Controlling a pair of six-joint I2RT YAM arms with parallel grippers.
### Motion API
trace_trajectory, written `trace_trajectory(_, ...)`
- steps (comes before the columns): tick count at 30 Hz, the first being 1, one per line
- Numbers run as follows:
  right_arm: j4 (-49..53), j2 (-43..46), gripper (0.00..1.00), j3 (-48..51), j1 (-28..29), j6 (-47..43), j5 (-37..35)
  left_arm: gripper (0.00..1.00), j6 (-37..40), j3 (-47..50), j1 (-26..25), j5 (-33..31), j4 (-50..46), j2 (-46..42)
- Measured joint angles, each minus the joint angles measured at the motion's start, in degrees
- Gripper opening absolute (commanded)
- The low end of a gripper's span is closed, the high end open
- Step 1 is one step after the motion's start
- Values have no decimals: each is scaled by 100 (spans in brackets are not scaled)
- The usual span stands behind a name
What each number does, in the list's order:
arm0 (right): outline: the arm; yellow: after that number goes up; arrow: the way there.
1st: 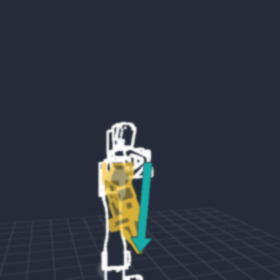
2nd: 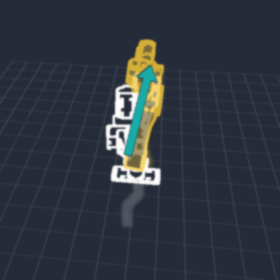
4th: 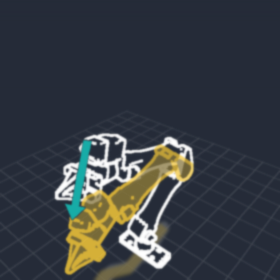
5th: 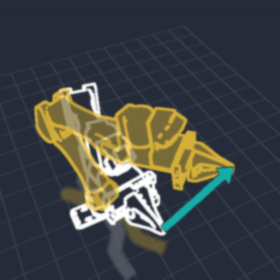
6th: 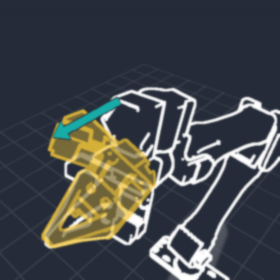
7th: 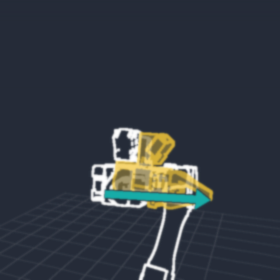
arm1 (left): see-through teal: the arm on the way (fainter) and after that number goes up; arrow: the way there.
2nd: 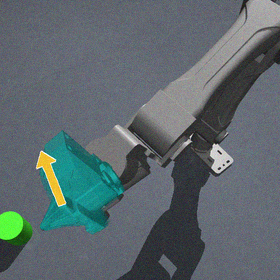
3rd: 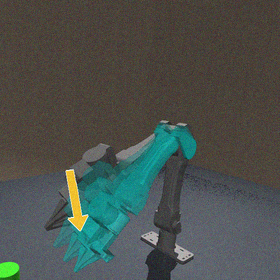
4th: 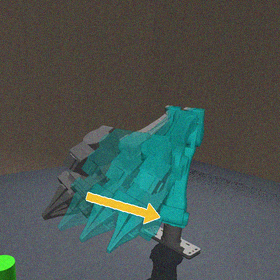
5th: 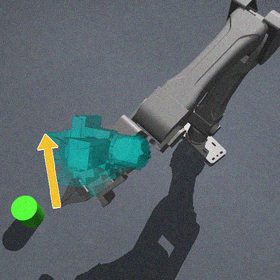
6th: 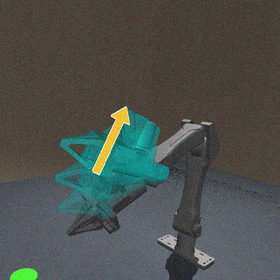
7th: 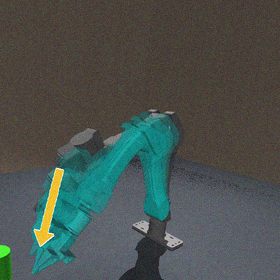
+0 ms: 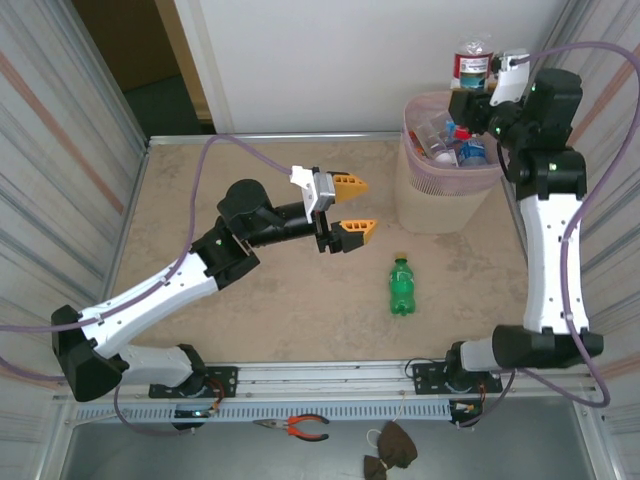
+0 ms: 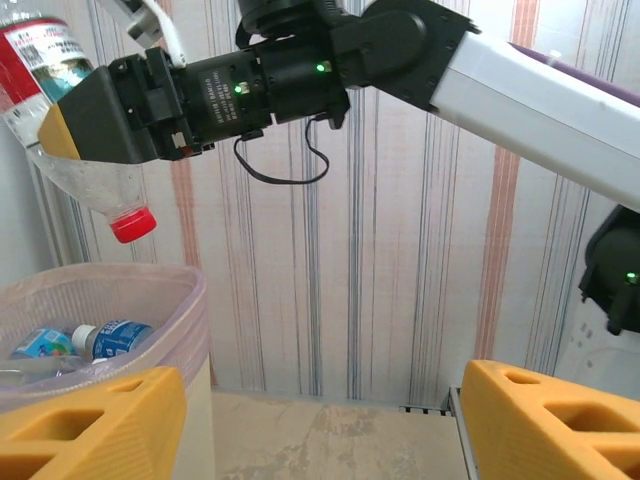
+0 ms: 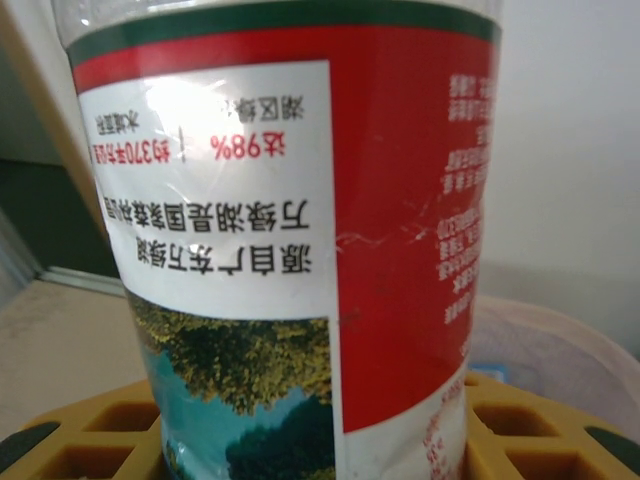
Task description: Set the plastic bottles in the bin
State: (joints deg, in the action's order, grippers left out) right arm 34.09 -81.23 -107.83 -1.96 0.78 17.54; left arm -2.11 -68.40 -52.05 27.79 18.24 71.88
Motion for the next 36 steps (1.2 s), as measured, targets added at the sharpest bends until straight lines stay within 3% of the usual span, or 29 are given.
trace_trajectory(11,1727,-1832,43,-1738,-452,-520,-1027,73,-2,157,37,-2,4,-7)
trace_trajectory(25,2494,-2914,45,-1873,-640,-852,-1910,73,-28,254,70,0,57,-9)
trace_trajectory(36,2603,-3202,77,-2013,-535,-870,-2227,72,-111,269,74,0,140,-11)
